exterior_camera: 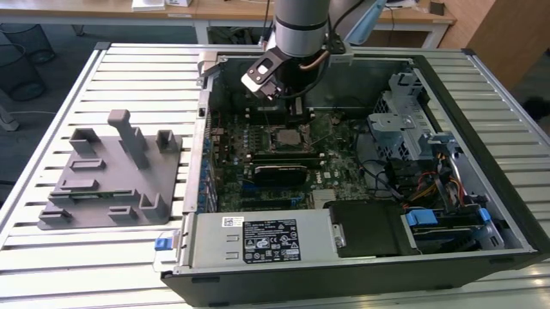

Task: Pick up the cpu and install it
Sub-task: 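Close the cpu cover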

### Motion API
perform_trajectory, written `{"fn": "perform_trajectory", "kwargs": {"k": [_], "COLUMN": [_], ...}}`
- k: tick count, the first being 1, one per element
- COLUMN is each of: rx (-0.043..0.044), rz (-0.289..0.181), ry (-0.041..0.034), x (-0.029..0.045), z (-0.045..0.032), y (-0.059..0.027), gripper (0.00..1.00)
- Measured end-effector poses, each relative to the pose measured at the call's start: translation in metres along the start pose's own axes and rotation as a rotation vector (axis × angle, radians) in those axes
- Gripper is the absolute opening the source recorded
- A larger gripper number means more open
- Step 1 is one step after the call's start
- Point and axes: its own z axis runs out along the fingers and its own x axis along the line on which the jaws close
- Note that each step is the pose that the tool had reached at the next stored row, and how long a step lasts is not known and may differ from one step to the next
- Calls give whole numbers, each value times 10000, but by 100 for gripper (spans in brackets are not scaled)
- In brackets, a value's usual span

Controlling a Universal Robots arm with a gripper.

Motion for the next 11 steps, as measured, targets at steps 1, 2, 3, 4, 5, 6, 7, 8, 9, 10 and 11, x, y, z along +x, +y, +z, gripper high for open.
{"fn": "perform_trajectory", "kwargs": {"k": [1,2,3,4,5,6,7,8,9,10,11], "rx": [0,0,-1,-1,-1,-1,-1,-1,-1,-1,-1], "rz": [-1,0,0,0,0,0,1,0,0,0,0], "ry": [-1,0,0,0,1,0,0,0,0,0,0], "x": [0,1,1,1,1,1,1,0,0,0,0], "z": [-11,-21,-31,-40,-49,-57,-65,-74,-82,-89,-95], "y": [0,1,1,1,1,1,2,2,2,2,2], "gripper": [11,11,11,11,11,11,11,11,11,11,11]}}
